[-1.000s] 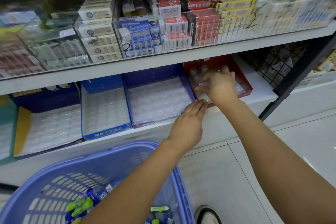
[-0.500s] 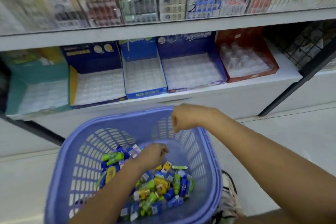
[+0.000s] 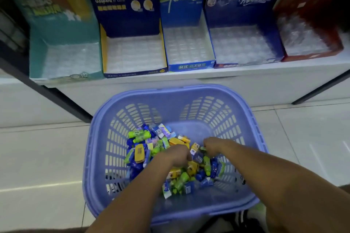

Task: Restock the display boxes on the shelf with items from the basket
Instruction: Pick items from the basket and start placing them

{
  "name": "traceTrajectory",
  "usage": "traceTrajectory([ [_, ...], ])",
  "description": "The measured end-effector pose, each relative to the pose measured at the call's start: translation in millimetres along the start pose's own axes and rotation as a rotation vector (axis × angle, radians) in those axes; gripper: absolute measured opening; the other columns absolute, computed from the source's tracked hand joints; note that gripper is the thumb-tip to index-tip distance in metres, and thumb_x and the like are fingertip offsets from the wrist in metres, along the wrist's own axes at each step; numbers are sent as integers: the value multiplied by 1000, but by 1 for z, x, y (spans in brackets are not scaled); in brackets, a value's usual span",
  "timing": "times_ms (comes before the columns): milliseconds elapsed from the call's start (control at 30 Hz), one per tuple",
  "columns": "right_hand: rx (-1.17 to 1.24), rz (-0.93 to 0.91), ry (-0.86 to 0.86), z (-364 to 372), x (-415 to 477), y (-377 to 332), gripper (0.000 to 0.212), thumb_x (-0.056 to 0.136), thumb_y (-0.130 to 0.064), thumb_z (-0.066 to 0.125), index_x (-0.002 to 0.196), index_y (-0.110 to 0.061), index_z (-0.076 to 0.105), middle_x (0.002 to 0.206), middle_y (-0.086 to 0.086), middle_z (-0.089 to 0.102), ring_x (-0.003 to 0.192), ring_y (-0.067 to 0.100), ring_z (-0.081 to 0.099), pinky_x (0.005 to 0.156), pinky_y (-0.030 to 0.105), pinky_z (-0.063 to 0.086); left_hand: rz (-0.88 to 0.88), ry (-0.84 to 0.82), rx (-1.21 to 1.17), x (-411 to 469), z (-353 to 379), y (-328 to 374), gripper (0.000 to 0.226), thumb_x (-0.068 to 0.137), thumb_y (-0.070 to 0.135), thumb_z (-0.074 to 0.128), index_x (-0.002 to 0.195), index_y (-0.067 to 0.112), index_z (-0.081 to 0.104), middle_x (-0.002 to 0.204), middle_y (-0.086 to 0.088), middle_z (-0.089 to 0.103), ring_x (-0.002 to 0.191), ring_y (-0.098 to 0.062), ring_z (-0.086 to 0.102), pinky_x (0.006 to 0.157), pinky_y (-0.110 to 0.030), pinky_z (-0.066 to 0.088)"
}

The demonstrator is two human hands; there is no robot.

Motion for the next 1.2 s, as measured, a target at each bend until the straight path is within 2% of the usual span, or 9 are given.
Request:
traceTrajectory([
  [167, 78, -55, -51, -9, 0, 0, 25, 87, -30, 67, 90, -6, 59, 75, 4, 47, 82, 25, 49, 76, 35, 41, -10, -5, 15, -1, 5, -3, 44, 87, 17, 66, 130, 11, 57, 130, -10, 56, 115, -29, 55, 95, -39, 48],
  [333, 46, -102, -164, -10, -17, 1, 35, 83, -41, 69, 74, -9, 56, 65, 2, 48, 61, 18, 46, 69, 34, 42, 35, 145, 4, 4, -5, 24, 20, 87, 15, 61, 103, 6, 68, 104, -15, 64, 99, -33, 59, 81, -39, 50],
  [567, 143, -125, 359, -103, -86, 28, 18, 87, -23, 62, 81, -5, 60, 72, 10, 56, 65, 24, 51, 52, 27, 34, 226, 128, 24, 28, 23, 81, 28, 86, 21, 65, 108, 4, 62, 108, -16, 61, 98, -32, 57, 80, -39, 46],
  [767, 343, -145, 463, -119, -118, 52, 29, 83, -22, 69, 104, -3, 63, 97, 9, 70, 82, 22, 66, 69, 28, 47, 177, 137, 190, 48, 32, 96, 38, 85, 32, 66, 109, 3, 64, 111, -21, 54, 102, -35, 53, 86, -39, 44],
  [867, 453, -209, 451, -112, -122, 55, 30, 84, -18, 68, 110, -5, 59, 94, 10, 72, 73, 17, 65, 61, 26, 46, 163, 135, 186, 50, 32, 98, 31, 83, 28, 67, 100, 2, 67, 105, -21, 59, 98, -35, 56, 84, -38, 47],
  [933, 566, -263, 433, -111, -124, 57, 31, 86, -16, 67, 112, -5, 56, 93, 12, 72, 75, 20, 67, 67, 28, 51, 161, 132, 187, 50, 32, 100, 25, 81, 20, 67, 94, 0, 67, 98, -22, 61, 93, -36, 58, 79, -39, 49],
  [1067, 834, -341, 410, -113, -130, 64, 31, 90, -15, 62, 118, -4, 54, 88, 15, 69, 71, 19, 66, 81, 33, 55, 137, 179, -82, 47, 20, 94, 19, 81, 7, 63, 97, 0, 70, 104, -18, 66, 97, -31, 60, 81, -29, 48],
  [1133, 987, -383, 407, -115, -134, 68, 29, 91, -11, 60, 118, 0, 54, 77, 14, 65, 64, 17, 63, 72, 28, 56, 65, 184, -333, 42, 5, 84, 22, 82, 6, 66, 104, 2, 70, 107, -16, 68, 94, -27, 63, 80, -27, 47],
  [1200, 1134, -443, 393, -116, -140, 73, 26, 91, -7, 58, 116, -3, 54, 71, 12, 61, 57, 13, 61, 60, 21, 53, -3, 194, -646, 31, -17, 73, 21, 83, 2, 66, 103, -2, 67, 85, -16, 71, 70, -20, 64, 74, -32, 52],
])
Point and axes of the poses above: each hand's wrist, its own x-axis towards the middle knuckle, its own z-axis out of the palm, y = z × x, the point moved 7 cm from there along x, towards the middle knuckle
